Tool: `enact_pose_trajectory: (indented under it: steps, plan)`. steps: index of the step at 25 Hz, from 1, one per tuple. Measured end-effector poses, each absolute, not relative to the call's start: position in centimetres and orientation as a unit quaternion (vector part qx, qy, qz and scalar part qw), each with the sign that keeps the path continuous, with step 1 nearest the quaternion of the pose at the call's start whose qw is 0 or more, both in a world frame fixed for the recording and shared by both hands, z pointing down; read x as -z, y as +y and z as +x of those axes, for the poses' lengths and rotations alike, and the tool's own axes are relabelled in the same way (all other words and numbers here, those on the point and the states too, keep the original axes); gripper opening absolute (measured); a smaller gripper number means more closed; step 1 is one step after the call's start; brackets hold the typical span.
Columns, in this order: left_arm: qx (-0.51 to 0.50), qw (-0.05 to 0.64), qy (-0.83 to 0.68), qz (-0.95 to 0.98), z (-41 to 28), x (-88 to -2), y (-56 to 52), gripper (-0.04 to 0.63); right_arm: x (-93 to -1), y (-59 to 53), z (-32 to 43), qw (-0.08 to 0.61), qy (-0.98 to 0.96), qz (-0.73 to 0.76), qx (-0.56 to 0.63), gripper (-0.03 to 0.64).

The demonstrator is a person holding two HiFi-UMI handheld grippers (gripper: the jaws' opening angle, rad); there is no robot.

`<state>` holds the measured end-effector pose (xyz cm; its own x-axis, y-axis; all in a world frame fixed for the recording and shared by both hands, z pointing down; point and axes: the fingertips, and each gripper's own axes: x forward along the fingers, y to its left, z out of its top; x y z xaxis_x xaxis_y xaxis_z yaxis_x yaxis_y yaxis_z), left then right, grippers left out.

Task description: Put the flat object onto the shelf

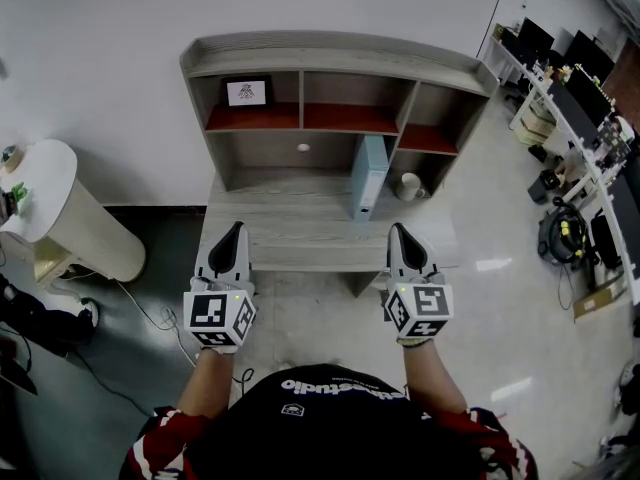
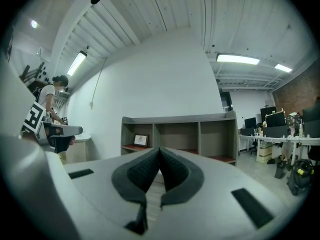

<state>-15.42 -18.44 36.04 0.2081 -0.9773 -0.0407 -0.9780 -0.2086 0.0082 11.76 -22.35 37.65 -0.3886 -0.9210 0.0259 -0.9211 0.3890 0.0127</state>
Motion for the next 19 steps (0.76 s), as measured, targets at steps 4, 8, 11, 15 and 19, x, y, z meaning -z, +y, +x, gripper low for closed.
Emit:
enact_pose_trajectory:
  steps: [4, 8, 11, 15, 19]
  plan:
    - [-0.018, 0.01, 0.628, -0.778, -15.37, -35.93, -18.52, 0.006, -37.88, -22.44, 11.74, 0.018, -0.834, 0.552, -0.007, 0.003]
    - [-0.018, 0.011, 0.628, -0.778, -15.53, -35.8, -18.62, 0.006, -37.65, -22.51, 11.46, 0.018, -0.835, 0.55, -0.004, 0.003]
    - [-0.017, 0.012, 0.627, -0.779, -15.46, -35.77, -18.54, 0.006, -37.46, -22.46, 11.48, 0.016, -0.835, 0.55, -0.002, 0.003]
    - [-0.018, 0.012, 0.627, -0.779, -15.65, -35.84, -18.66, 0.006, -37.41, -22.49, 11.31, 0.017, -0.835, 0.55, -0.001, 0.003]
    - [-0.019, 0.011, 0.627, -0.778, -15.76, -35.79, -18.84, 0.006, -37.34, -22.62, 11.09, 0.019, -0.836, 0.548, 0.001, 0.003]
